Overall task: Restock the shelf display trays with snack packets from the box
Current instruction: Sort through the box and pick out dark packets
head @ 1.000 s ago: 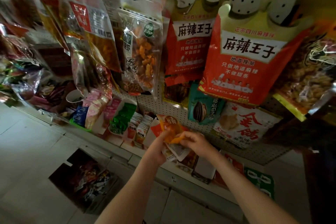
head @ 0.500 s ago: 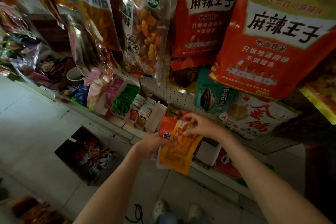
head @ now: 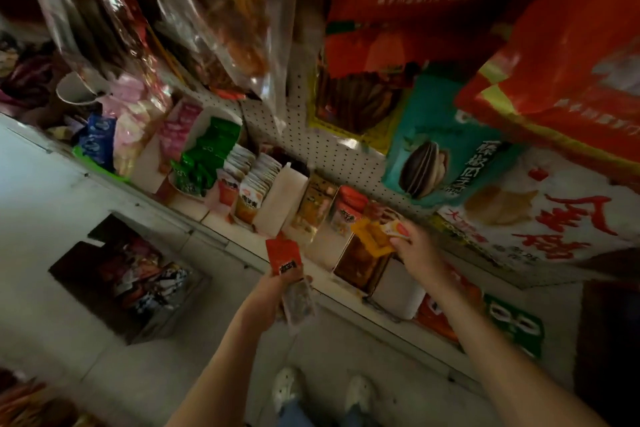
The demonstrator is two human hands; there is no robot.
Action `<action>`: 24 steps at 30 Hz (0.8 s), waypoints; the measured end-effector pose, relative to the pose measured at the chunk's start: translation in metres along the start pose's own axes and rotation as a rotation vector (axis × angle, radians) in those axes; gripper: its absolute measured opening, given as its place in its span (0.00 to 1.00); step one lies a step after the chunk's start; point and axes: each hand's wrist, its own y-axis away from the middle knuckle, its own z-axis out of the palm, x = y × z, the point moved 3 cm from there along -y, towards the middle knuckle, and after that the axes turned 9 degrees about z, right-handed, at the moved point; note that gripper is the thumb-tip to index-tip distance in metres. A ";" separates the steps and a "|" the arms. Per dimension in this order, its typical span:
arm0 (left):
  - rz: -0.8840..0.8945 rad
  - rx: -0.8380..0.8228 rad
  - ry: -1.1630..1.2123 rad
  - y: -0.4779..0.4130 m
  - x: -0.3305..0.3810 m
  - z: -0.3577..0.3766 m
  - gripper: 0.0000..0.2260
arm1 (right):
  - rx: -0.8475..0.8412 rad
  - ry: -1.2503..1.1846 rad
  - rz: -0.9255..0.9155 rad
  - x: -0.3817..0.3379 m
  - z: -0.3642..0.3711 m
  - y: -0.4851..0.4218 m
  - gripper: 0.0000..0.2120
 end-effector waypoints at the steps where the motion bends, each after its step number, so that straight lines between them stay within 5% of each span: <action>1: 0.008 0.013 0.008 -0.005 -0.003 0.000 0.09 | 0.044 0.066 -0.008 0.004 0.001 -0.003 0.21; 9: -0.043 -0.001 0.127 -0.053 -0.051 0.021 0.08 | -0.006 0.516 -0.072 0.041 0.054 -0.038 0.13; 17: -0.040 -0.017 0.138 -0.071 -0.057 0.035 0.13 | 0.024 0.517 -0.072 0.021 0.054 -0.069 0.18; 24: -0.034 -0.005 0.146 -0.081 -0.055 0.041 0.09 | -0.008 0.574 -0.157 0.021 0.059 -0.075 0.08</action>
